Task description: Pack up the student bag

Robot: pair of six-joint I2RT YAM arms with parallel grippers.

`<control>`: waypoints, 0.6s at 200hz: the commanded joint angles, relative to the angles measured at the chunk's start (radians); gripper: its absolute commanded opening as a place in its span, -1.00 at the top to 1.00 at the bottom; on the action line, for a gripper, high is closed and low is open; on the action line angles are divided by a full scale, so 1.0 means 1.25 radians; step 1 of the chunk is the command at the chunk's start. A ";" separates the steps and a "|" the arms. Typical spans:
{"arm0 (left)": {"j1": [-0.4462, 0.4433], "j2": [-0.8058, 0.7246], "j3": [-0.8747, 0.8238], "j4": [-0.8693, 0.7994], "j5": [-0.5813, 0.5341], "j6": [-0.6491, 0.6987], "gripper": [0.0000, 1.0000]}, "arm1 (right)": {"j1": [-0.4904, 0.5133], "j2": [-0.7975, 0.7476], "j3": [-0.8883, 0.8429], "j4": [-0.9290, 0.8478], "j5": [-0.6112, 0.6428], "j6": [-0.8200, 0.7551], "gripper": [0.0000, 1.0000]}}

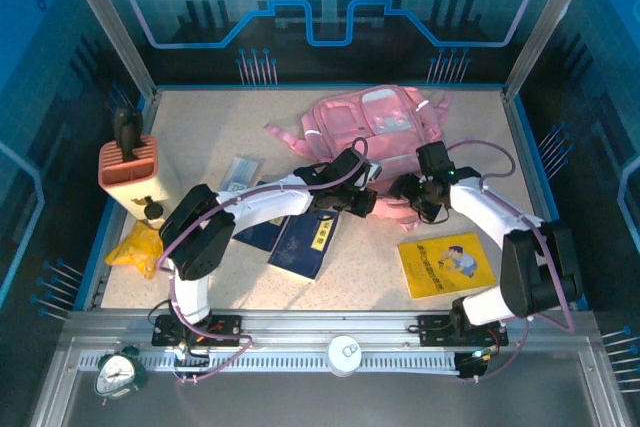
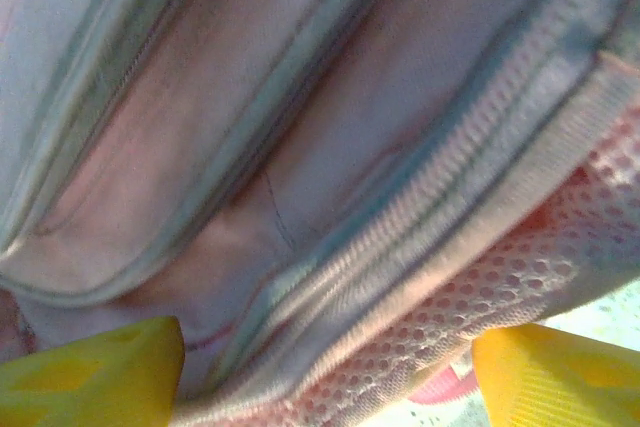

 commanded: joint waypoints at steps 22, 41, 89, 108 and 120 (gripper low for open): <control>0.001 -0.035 0.005 0.011 0.027 0.020 1.00 | 0.010 0.077 0.047 0.026 0.095 0.013 -0.16; 0.002 -0.042 0.000 -0.020 0.000 0.038 1.00 | -0.002 0.081 0.039 0.040 0.115 -0.005 0.31; 0.065 -0.086 -0.072 -0.044 -0.049 0.050 1.00 | -0.068 0.066 0.034 0.047 0.101 -0.040 1.00; 0.119 -0.092 -0.101 -0.049 -0.064 0.043 1.00 | -0.096 0.043 0.028 0.052 0.085 -0.052 1.00; 0.158 -0.093 -0.112 -0.050 -0.067 0.037 1.00 | -0.107 0.029 0.028 0.050 0.081 -0.064 1.00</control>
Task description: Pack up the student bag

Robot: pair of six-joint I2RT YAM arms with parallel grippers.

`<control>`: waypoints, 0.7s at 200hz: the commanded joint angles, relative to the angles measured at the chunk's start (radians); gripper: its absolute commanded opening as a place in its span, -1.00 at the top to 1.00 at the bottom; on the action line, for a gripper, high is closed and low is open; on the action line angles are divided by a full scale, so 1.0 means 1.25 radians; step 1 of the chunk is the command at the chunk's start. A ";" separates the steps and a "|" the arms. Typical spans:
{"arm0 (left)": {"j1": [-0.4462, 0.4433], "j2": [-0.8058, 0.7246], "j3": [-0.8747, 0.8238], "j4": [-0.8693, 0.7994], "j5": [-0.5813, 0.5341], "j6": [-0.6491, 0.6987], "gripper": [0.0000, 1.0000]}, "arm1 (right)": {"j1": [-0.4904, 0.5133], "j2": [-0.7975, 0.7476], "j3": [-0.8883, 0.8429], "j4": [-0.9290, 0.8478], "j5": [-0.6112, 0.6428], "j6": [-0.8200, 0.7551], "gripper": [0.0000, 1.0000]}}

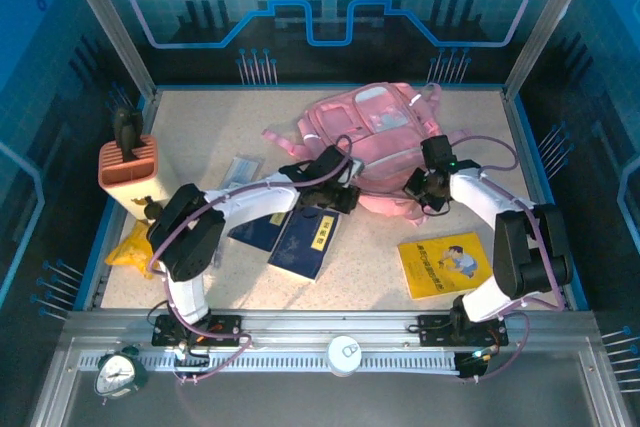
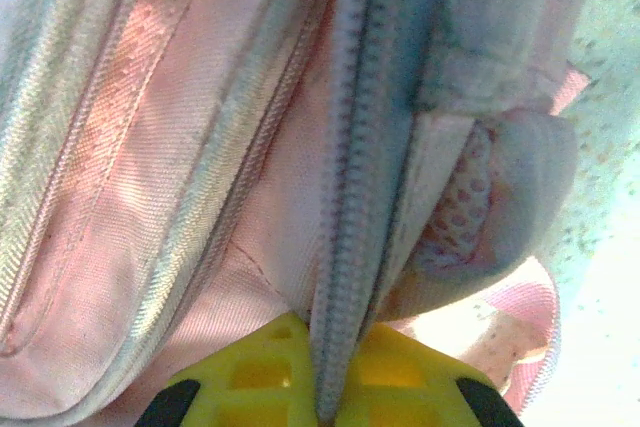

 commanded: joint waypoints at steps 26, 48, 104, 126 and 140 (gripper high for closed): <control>0.160 -0.029 -0.030 -0.031 -0.054 -0.026 1.00 | -0.042 -0.054 0.002 0.017 0.009 -0.054 1.00; 0.207 -0.003 0.017 -0.037 -0.031 -0.038 1.00 | -0.023 -0.053 0.002 0.018 -0.026 -0.053 1.00; 0.258 0.074 0.137 -0.061 -0.043 -0.049 1.00 | 0.129 -0.043 -0.002 0.103 -0.069 0.051 1.00; 0.272 0.093 0.159 -0.059 -0.041 -0.045 1.00 | 0.187 -0.004 0.031 0.143 -0.059 0.102 0.93; 0.280 0.106 0.175 -0.074 -0.042 -0.039 1.00 | 0.208 0.012 0.048 0.156 -0.028 0.106 0.75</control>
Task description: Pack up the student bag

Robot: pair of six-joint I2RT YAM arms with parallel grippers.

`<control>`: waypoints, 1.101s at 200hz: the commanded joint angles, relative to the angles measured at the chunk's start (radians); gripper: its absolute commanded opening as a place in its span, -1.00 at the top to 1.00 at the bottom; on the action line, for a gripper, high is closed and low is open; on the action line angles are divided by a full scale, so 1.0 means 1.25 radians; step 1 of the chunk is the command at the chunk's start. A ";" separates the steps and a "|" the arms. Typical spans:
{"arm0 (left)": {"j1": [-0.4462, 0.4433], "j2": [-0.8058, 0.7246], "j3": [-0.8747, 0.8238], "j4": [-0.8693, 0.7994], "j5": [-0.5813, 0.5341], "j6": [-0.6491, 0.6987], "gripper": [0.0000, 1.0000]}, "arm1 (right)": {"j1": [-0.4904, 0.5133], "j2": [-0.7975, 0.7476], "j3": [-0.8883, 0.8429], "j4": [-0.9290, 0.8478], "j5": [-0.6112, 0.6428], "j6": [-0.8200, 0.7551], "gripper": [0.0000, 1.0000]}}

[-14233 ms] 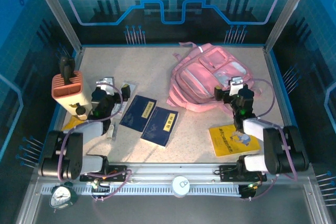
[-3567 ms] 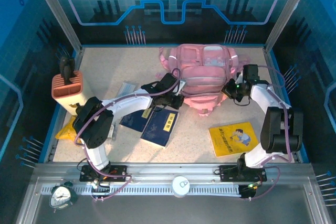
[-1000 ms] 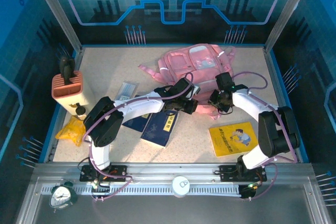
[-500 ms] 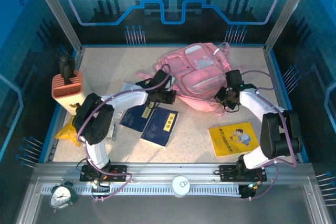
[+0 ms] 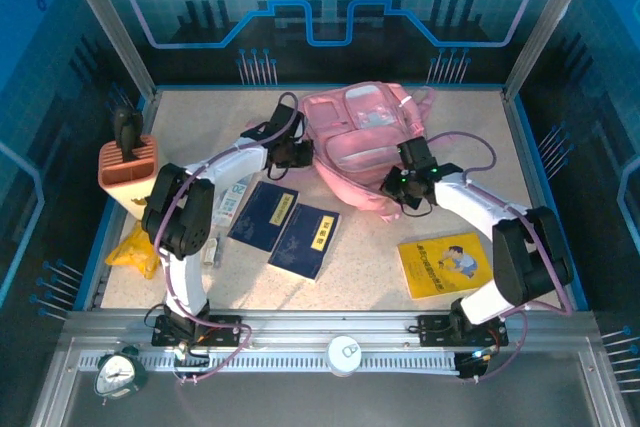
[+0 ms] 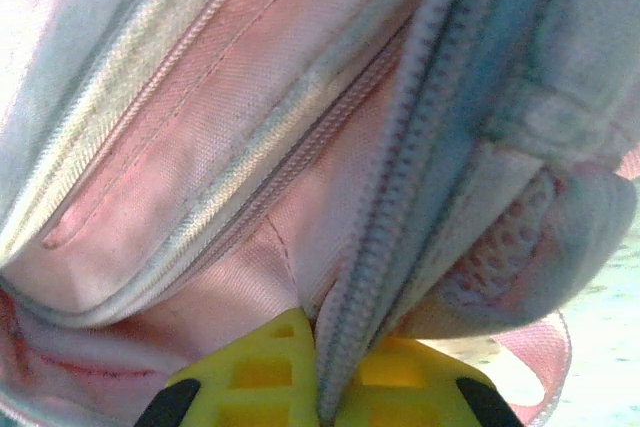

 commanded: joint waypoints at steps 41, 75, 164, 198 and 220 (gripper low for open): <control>0.026 -0.042 -0.009 -0.020 0.030 0.007 0.50 | 0.044 -0.017 0.020 0.075 0.013 -0.022 0.23; 0.023 -0.161 -0.113 -0.005 0.072 -0.026 0.16 | 0.043 -0.115 -0.021 0.025 -0.016 -0.110 -0.12; -0.171 -0.353 -0.365 0.201 0.117 -0.237 -0.15 | -0.099 -0.373 -0.251 -0.191 -0.045 -0.182 -0.59; -0.254 -0.344 -0.379 0.246 0.101 -0.258 -0.19 | -0.225 -0.415 -0.311 -0.172 -0.068 -0.216 -0.71; -0.276 -0.336 -0.402 0.290 0.090 -0.295 -0.19 | -0.318 -0.408 -0.317 -0.152 -0.094 -0.246 -0.76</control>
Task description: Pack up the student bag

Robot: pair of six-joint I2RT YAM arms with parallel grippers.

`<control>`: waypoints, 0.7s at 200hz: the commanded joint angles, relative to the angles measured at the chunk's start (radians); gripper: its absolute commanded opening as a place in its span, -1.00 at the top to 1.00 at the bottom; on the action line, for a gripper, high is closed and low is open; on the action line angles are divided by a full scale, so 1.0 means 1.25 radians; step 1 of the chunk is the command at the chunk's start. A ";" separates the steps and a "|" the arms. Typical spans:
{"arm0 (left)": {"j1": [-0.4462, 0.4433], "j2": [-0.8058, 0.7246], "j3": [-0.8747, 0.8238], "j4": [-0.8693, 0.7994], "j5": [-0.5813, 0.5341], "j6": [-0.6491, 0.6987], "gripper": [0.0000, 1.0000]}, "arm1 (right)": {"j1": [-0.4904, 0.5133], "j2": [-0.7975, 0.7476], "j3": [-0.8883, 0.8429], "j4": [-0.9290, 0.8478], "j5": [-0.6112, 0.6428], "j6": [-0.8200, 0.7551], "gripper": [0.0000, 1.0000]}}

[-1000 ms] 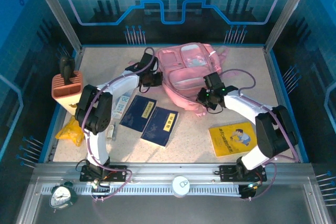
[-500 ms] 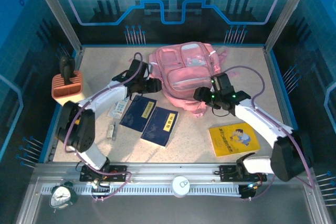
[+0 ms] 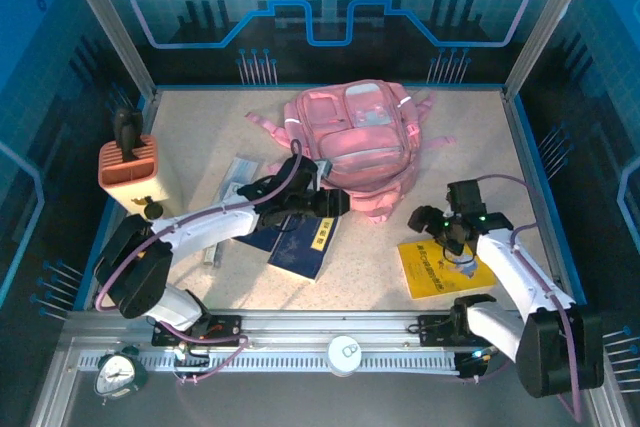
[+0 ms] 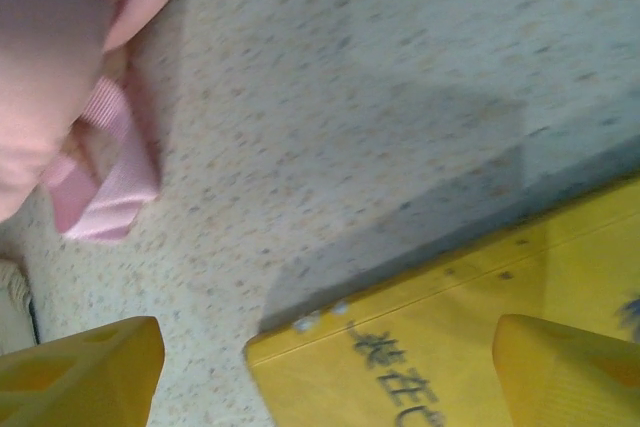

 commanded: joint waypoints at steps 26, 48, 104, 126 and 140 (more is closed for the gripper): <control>-0.047 0.017 -0.028 0.099 -0.021 -0.066 -0.20 | -0.162 0.023 -0.015 0.051 -0.058 -0.071 -0.79; -0.061 0.035 -0.019 0.095 -0.030 -0.069 -0.20 | -0.179 0.065 -0.014 0.076 -0.085 -0.076 -0.80; -0.089 0.028 -0.022 0.049 -0.031 -0.086 -0.22 | -0.114 0.150 -0.010 0.151 -0.173 -0.113 -0.82; -0.115 0.011 -0.032 0.020 -0.049 -0.091 -0.22 | -0.055 0.200 0.000 0.176 -0.191 -0.116 -0.81; -0.129 -0.001 -0.039 -0.010 -0.066 -0.099 -0.22 | -0.027 0.234 0.008 0.200 -0.216 -0.117 -0.76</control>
